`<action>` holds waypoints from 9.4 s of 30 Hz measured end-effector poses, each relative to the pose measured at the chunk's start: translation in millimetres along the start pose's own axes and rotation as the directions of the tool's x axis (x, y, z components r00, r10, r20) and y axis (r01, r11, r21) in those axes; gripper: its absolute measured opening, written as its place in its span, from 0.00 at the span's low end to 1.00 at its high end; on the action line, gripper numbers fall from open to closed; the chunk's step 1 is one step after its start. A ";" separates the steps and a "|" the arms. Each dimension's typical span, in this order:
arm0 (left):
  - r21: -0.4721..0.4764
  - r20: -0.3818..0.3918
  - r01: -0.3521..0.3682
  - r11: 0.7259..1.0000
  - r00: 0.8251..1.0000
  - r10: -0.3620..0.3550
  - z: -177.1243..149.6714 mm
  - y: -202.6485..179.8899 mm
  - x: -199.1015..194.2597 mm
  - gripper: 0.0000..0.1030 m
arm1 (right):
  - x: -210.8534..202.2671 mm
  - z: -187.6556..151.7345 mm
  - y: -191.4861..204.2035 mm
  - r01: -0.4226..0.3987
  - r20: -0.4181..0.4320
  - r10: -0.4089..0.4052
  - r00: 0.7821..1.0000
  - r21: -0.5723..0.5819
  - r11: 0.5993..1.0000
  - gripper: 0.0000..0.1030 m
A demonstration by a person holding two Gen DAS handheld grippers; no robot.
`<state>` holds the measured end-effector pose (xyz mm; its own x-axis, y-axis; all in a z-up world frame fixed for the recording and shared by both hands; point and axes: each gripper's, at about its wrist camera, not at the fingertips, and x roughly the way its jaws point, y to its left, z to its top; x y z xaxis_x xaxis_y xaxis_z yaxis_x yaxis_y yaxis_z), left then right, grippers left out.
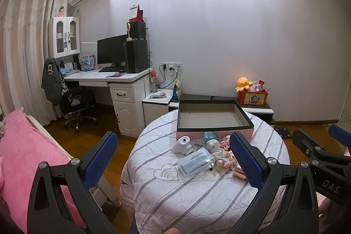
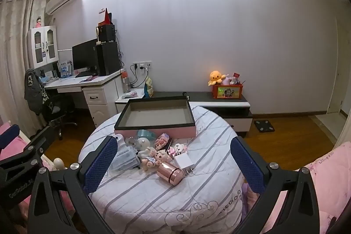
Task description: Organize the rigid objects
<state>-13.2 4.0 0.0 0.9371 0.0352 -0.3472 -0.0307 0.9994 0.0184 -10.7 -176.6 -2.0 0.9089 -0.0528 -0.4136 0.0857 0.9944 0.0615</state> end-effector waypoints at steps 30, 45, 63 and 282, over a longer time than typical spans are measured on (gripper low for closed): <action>-0.009 -0.058 0.014 1.000 0.998 -0.014 -15.3 8.7 23.7 1.00 | 11.9 -3.1 -9.7 -0.052 -0.011 0.052 0.999 0.045 0.998 1.00; -0.004 -0.086 0.049 0.999 0.995 -0.049 -23.9 2.4 47.5 1.00 | 37.6 -10.9 -8.7 -0.076 -0.062 0.076 0.995 -0.005 0.997 1.00; 0.013 -0.355 0.095 0.995 0.931 -0.085 -79.9 -18.9 168.6 1.00 | 140.2 -53.9 -13.1 -0.069 -0.294 0.057 0.954 -0.030 0.997 1.00; 0.024 -0.167 0.126 0.992 0.979 -0.121 3.9 -19.2 146.0 1.00 | 109.0 29.5 -18.9 -0.132 -0.067 0.134 0.989 0.037 0.991 1.00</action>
<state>125.6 -10.1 -47.4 0.8627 -0.0851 -0.4986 0.0964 0.9953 -0.0032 98.8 -203.9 -21.4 0.8829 0.0876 -0.4613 -0.0204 0.9887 0.1488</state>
